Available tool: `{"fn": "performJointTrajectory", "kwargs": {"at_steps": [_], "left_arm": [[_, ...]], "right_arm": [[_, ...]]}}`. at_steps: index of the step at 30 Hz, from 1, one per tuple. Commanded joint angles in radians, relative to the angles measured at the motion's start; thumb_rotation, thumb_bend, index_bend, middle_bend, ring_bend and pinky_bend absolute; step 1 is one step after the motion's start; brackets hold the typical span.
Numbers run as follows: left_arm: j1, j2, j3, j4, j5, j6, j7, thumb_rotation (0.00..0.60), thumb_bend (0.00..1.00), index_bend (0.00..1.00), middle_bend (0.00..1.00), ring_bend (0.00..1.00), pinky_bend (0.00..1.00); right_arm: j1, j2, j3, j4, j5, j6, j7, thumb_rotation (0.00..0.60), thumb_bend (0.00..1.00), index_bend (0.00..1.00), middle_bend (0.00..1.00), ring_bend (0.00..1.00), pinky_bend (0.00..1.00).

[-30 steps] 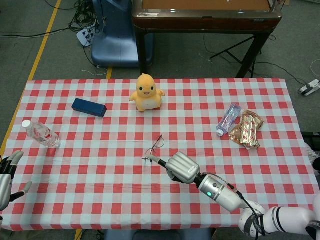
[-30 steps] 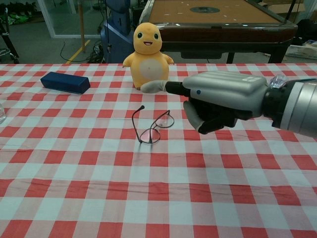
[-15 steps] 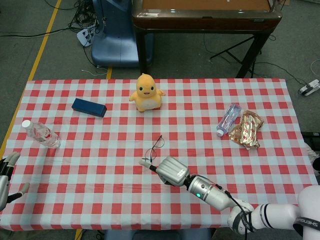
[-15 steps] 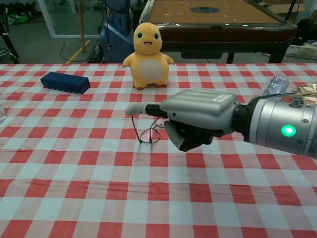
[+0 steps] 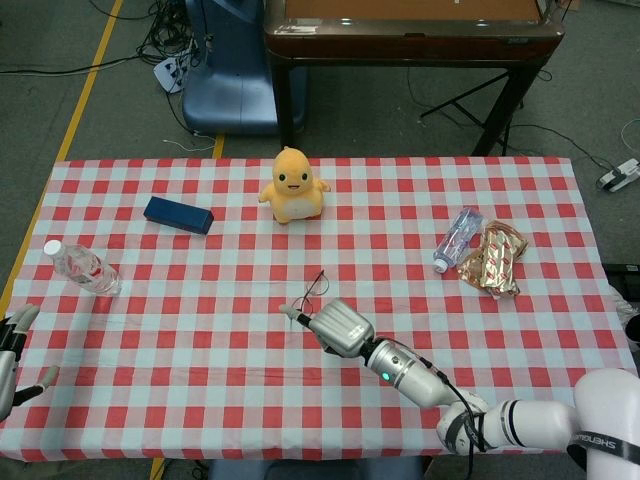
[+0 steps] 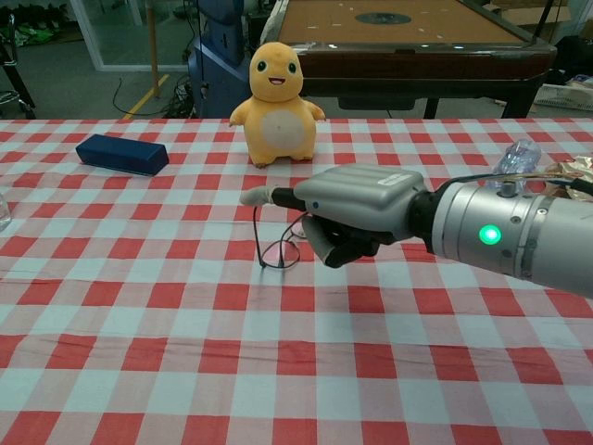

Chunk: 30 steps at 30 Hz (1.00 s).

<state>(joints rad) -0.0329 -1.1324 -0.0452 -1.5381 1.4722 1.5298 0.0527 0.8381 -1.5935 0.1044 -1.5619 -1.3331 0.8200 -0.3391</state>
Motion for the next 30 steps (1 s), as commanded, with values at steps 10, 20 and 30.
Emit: {"fn": "performJointTrajectory", "kwargs": {"at_steps": [10,20,30], "left_arm": [[0.000,-0.002,0.000,0.004,0.000,-0.002,-0.005,0.600,0.26,0.09,0.10,0.14,0.00],[0.003,-0.002,0.000,0.009,-0.002,0.000,-0.010,0.600,0.26,0.09,0.10,0.14,0.00],[0.005,-0.003,0.001,0.012,-0.004,0.000,-0.011,0.600,0.26,0.09,0.10,0.14,0.00]], "right_arm": [[0.012,-0.026,0.020,0.073,0.093,-0.029,0.009,0.600,1.00,0.00,1.00,0.92,0.98],[0.025,-0.053,0.031,0.157,0.166,-0.073,0.046,0.600,1.00,0.00,1.00,0.92,0.98],[0.045,-0.089,0.046,0.239,0.234,-0.130,0.096,0.600,1.00,0.00,1.00,0.92,0.98]]}}
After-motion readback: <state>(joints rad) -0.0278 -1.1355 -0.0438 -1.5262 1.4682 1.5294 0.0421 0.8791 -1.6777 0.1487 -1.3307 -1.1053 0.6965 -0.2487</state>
